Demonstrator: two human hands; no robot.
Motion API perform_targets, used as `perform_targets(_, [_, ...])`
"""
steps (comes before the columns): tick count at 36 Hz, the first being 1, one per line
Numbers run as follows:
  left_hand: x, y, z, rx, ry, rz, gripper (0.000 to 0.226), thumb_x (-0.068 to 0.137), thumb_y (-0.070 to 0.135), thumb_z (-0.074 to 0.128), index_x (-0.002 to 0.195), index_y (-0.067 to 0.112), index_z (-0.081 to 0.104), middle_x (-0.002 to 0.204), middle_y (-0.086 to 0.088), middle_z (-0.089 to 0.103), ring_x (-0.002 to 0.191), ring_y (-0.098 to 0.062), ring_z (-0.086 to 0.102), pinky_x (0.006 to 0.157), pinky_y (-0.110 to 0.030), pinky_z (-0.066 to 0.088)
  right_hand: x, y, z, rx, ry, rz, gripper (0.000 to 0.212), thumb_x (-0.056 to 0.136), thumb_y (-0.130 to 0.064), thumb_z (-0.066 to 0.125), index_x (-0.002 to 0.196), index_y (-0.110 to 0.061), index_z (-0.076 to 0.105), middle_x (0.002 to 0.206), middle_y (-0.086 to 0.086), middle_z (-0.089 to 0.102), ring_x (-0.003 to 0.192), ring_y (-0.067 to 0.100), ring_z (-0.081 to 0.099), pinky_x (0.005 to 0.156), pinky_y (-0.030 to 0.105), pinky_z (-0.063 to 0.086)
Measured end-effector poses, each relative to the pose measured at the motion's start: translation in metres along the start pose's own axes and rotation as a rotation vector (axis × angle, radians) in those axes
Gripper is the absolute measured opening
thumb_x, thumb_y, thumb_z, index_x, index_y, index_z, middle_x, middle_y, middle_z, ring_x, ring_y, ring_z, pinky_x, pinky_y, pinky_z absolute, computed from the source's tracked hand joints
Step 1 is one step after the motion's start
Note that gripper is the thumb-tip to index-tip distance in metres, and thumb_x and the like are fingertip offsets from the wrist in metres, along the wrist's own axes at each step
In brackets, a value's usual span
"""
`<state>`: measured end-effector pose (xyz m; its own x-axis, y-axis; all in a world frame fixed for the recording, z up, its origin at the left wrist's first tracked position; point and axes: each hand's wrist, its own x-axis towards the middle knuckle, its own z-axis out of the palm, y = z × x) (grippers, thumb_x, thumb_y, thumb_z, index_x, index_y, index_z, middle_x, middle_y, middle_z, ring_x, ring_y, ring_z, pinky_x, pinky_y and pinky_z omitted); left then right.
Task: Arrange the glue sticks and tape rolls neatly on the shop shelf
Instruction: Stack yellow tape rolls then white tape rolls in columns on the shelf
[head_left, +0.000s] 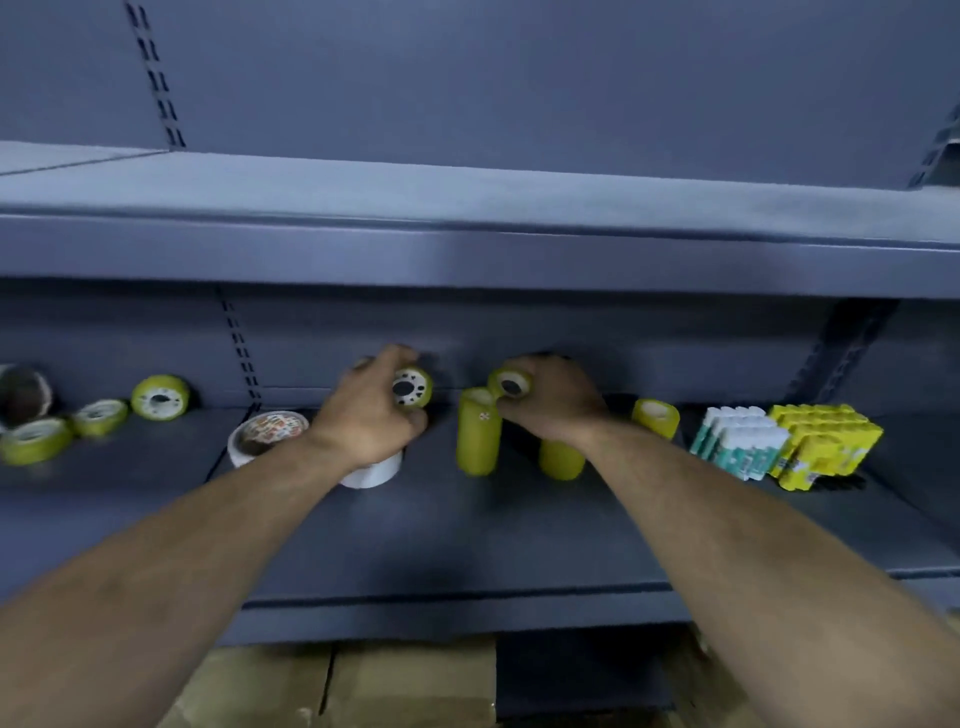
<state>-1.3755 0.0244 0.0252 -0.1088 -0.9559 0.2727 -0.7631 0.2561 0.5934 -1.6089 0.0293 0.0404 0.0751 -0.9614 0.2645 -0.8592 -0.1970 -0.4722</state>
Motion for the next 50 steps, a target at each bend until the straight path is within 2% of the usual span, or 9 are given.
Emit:
perform_targets(8, [-0.021, -0.004, -0.005, 0.054, 0.069, -0.097, 0.066, 0.075, 0.029, 0.076, 0.132, 0.036, 0.044, 0.125, -0.002, 0.057, 0.111, -0.023, 0.057, 0.092, -0.030, 0.045, 0.023, -0.001, 0.015, 0.064, -0.090, -0.112, 0.024, 0.065, -0.027, 0.071, 0.075, -0.009, 0.059, 0.070, 0.003, 0.061, 0.063, 0.013, 0.055, 0.052, 0.029, 0.031])
perform_targets(14, [-0.025, -0.009, -0.010, 0.072, 0.077, -0.121, 0.066, 0.075, 0.033, 0.077, 0.133, 0.036, 0.044, 0.124, -0.003, 0.055, 0.110, -0.022, 0.056, 0.089, -0.029, 0.042, 0.034, -0.004, 0.023, 0.022, -0.129, -0.084, 0.042, 0.070, -0.029, 0.076, 0.106, -0.009, 0.071, 0.107, 0.009, 0.071, 0.102, 0.028, 0.065, 0.086, 0.037, 0.053])
perform_targets(20, [-0.022, -0.010, -0.012, 0.080, 0.070, -0.119, 0.069, 0.075, 0.035, 0.076, 0.135, 0.036, 0.042, 0.126, -0.003, 0.054, 0.112, -0.023, 0.055, 0.090, -0.029, 0.043, 0.039, -0.003, 0.027, -0.002, -0.210, -0.046, 0.032, 0.055, -0.043, 0.061, 0.070, -0.014, 0.057, 0.073, 0.000, 0.060, 0.081, 0.028, 0.064, 0.061, 0.031, 0.044])
perform_targets(22, [-0.021, -0.010, -0.012, 0.085, 0.063, -0.112, 0.069, 0.076, 0.035, 0.075, 0.136, 0.036, 0.042, 0.127, -0.003, 0.054, 0.113, -0.023, 0.055, 0.093, -0.031, 0.045, 0.040, -0.003, 0.027, 0.020, -0.211, -0.059, 0.040, 0.062, -0.041, 0.069, 0.094, -0.018, 0.071, 0.100, 0.002, 0.070, 0.101, 0.025, 0.066, 0.080, 0.030, 0.051])
perform_targets(24, [-0.021, -0.010, -0.012, 0.088, 0.062, -0.104, 0.068, 0.076, 0.034, 0.075, 0.136, 0.035, 0.042, 0.128, -0.003, 0.054, 0.113, -0.023, 0.055, 0.093, -0.031, 0.044, 0.040, -0.001, 0.027, 0.055, -0.230, -0.047, 0.060, 0.073, -0.031, 0.078, 0.131, -0.018, 0.064, 0.133, 0.000, 0.063, 0.124, 0.019, 0.057, 0.100, 0.026, 0.045])
perform_targets(26, [-0.019, -0.010, -0.012, 0.090, 0.062, -0.096, 0.068, 0.077, 0.032, 0.075, 0.137, 0.034, 0.042, 0.129, -0.004, 0.054, 0.115, -0.023, 0.054, 0.092, -0.028, 0.042, 0.039, -0.001, 0.025, 0.065, -0.238, -0.054, 0.067, 0.076, -0.026, 0.080, 0.139, -0.017, 0.058, 0.140, 0.000, 0.058, 0.128, 0.018, 0.054, 0.105, 0.026, 0.042])
perform_targets(36, [-0.012, -0.003, -0.010, 0.056, 0.020, -0.069, 0.069, 0.078, 0.026, 0.073, 0.139, 0.033, 0.041, 0.132, -0.004, 0.052, 0.119, -0.024, 0.053, 0.100, -0.030, 0.043, 0.037, 0.000, 0.029, 0.008, -0.186, -0.050, 0.028, 0.065, -0.027, 0.077, 0.083, -0.009, 0.064, 0.084, 0.005, 0.067, 0.083, 0.024, 0.065, 0.070, 0.032, 0.052])
perform_targets(42, [-0.008, -0.001, -0.005, 0.030, -0.002, -0.047, 0.070, 0.076, 0.028, 0.072, 0.138, 0.034, 0.042, 0.133, -0.002, 0.053, 0.119, -0.022, 0.053, 0.101, -0.032, 0.043, 0.038, 0.000, 0.030, 0.035, -0.183, -0.047, 0.027, 0.068, -0.019, 0.080, 0.086, -0.005, 0.066, 0.089, 0.011, 0.068, 0.088, 0.028, 0.066, 0.072, 0.034, 0.051])
perform_targets(50, [-0.003, 0.003, -0.002, 0.005, -0.005, 0.002, 0.068, 0.077, 0.023, 0.072, 0.139, 0.028, 0.043, 0.133, 0.000, 0.053, 0.123, -0.019, 0.050, 0.098, -0.024, 0.039, 0.040, -0.003, 0.028, 0.067, -0.211, 0.003, 0.048, 0.071, -0.016, 0.082, 0.116, -0.009, 0.069, 0.115, 0.007, 0.067, 0.106, 0.023, 0.064, 0.090, 0.035, 0.054])
